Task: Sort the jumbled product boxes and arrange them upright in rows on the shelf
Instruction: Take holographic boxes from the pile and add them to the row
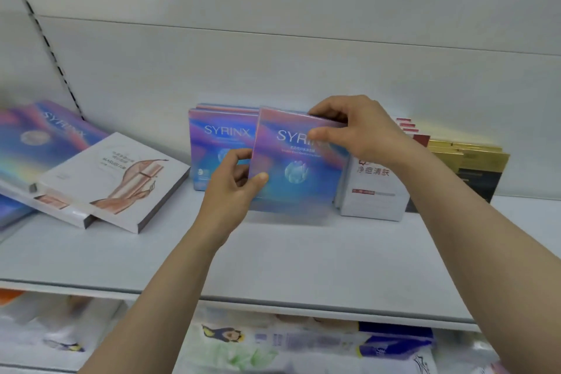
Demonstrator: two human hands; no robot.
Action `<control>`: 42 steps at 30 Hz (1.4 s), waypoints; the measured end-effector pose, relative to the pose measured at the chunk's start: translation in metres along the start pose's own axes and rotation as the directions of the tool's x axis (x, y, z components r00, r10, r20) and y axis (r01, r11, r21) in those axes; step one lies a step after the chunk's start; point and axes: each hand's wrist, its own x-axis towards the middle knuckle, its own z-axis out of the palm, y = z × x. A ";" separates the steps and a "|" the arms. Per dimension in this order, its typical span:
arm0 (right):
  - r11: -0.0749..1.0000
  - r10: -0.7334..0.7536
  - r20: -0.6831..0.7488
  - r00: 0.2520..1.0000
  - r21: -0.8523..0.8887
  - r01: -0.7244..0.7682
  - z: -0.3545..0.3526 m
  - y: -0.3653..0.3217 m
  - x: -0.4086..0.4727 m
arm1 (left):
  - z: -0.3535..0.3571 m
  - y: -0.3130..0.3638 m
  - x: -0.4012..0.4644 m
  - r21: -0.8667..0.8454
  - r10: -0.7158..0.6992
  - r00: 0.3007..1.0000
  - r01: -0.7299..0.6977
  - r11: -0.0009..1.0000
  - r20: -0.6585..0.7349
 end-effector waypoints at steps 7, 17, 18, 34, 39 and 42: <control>0.984 0.077 -0.051 0.996 -0.155 -0.084 0.016 0.005 0.018 | -0.061 -0.003 0.073 0.709 0.414 0.910 -0.289 0.644 -0.004; 0.996 0.070 -0.084 0.994 -0.050 -0.074 0.077 -0.028 0.038 | -0.096 -0.014 0.098 0.407 0.390 0.920 -0.368 0.836 0.030; 0.997 0.044 -0.103 0.994 -0.058 -0.050 0.087 -0.033 0.042 | -0.099 -0.013 0.098 0.402 0.391 0.919 -0.376 0.835 0.047; 0.811 -0.073 -0.118 0.990 -0.586 -0.010 0.139 -0.039 0.049 | -0.112 -0.027 0.115 0.547 0.445 0.867 -0.489 0.679 0.224; 0.726 -0.081 -0.132 0.988 -0.687 -0.032 0.149 -0.040 0.047 | -0.110 -0.020 0.113 0.607 0.405 0.883 -0.459 0.649 0.236; 0.709 -0.077 -0.116 0.990 -0.704 -0.028 0.150 -0.046 0.046 | -0.110 -0.007 0.111 0.670 0.337 0.903 -0.425 0.608 0.267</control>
